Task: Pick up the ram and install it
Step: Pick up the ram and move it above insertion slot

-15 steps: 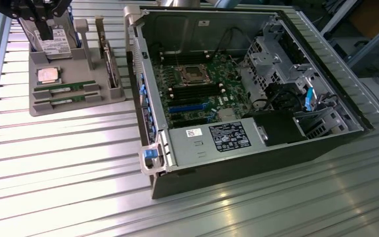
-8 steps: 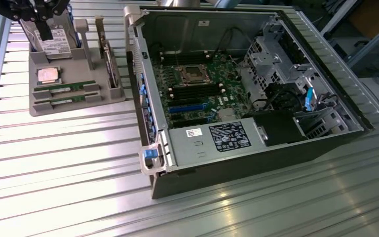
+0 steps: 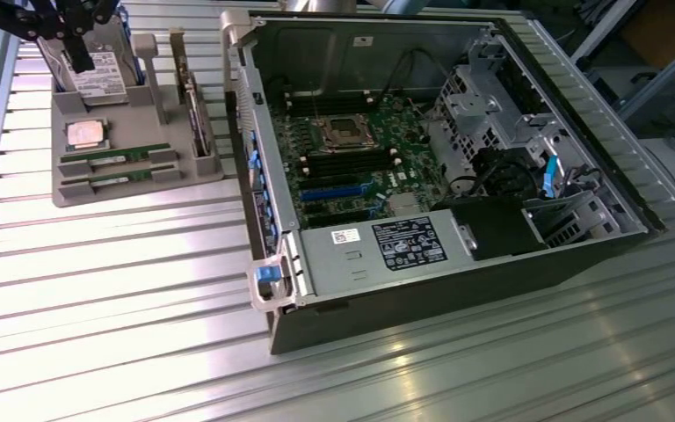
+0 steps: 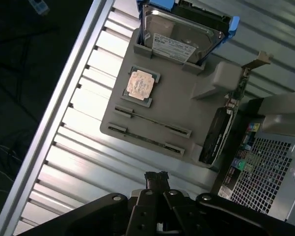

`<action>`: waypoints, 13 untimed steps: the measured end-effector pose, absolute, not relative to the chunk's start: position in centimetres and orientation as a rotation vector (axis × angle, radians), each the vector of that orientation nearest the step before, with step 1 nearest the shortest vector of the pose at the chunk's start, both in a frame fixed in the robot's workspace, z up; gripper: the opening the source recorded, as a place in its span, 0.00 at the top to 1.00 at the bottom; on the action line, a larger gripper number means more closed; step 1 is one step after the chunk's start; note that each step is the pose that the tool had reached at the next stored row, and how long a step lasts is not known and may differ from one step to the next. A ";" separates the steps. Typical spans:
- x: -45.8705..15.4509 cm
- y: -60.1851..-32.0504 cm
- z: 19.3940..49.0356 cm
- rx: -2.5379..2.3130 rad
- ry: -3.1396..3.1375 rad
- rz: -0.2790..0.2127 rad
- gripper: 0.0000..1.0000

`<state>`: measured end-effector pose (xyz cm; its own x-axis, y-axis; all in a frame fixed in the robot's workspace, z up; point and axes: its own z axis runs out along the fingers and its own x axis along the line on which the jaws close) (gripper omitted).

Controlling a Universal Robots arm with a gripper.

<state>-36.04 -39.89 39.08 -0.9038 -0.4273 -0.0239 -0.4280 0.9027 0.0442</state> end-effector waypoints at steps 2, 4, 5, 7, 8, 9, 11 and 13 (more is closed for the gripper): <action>-36.0 -39.9 39.1 -0.738 3.040 0.076 0.89; -36.0 -39.9 39.1 -0.808 3.023 0.076 0.89; -36.0 -39.9 39.1 -0.850 3.012 0.077 0.89; -36.0 -39.9 39.1 -0.955 2.982 0.077 0.89; -36.0 -39.9 39.1 -0.973 2.977 0.077 0.89; -36.0 -39.9 39.1 -0.993 2.970 0.077 0.89; -36.0 -39.9 39.1 -1.029 2.959 0.078 0.89; -36.0 -39.9 39.1 -1.129 2.924 0.078 0.89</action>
